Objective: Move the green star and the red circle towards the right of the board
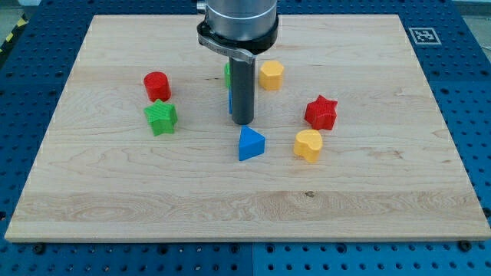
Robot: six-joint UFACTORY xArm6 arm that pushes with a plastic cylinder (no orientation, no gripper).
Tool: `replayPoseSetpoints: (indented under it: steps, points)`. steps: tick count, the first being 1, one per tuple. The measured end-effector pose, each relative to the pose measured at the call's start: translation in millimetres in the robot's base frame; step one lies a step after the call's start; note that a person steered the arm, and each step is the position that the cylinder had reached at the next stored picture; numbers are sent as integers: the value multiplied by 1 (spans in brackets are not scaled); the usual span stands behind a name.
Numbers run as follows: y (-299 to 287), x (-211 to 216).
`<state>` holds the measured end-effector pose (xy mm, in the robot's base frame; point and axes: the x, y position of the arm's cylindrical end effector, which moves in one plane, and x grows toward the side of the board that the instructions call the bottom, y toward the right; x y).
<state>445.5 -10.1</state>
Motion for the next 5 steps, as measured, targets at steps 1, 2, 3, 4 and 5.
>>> replayPoseSetpoints:
  steps: [1, 2, 3, 4, 5]
  points:
    - [0, 0]
    - [-11, 4]
    - [-36, 14]
    - [-48, 46]
    - [-48, 99]
